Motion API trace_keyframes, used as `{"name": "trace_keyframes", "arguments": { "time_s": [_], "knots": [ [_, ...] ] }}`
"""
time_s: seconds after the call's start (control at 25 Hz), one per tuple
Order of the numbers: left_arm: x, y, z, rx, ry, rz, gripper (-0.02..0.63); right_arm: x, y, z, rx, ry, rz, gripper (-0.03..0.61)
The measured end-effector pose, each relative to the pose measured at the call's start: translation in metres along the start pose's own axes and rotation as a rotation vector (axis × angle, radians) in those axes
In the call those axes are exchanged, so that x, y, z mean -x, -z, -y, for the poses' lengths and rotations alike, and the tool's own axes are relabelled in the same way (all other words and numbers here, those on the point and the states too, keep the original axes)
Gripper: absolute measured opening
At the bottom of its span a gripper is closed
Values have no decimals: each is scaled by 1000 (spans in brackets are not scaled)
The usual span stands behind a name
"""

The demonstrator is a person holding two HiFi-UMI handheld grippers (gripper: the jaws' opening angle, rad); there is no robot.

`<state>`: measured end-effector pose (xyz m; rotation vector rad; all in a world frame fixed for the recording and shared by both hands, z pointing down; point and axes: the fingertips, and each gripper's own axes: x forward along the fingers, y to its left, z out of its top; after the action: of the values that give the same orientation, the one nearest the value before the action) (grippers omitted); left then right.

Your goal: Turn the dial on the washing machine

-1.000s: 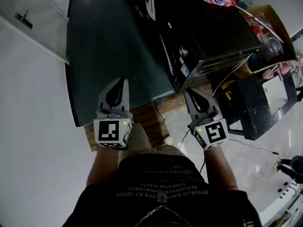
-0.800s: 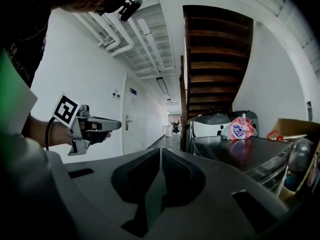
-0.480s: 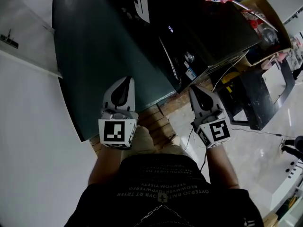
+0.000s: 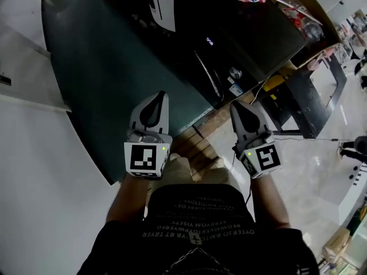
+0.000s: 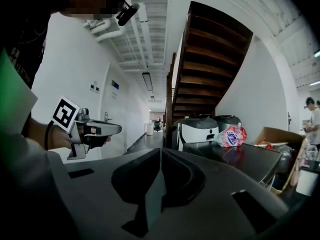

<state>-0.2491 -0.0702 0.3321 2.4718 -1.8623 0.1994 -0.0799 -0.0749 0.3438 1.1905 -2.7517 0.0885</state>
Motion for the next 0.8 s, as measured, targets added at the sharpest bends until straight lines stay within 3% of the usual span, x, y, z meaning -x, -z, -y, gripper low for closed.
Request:
{"name": "trace_keyframes", "arguments": {
  "time_s": [0.36, 0.6, 0.8],
  "knots": [
    [-12, -23, -5, 6, 101, 11, 3, 7, -24, -6, 7, 91, -24, 6],
    [-31, -30, 12, -10, 150, 1, 3, 10, -26, 19, -5, 135, -22, 5],
    [-61, -27, 23, -18, 151, -16, 4, 8, -19, 42, -3, 117, -24, 6]
  ]
}}
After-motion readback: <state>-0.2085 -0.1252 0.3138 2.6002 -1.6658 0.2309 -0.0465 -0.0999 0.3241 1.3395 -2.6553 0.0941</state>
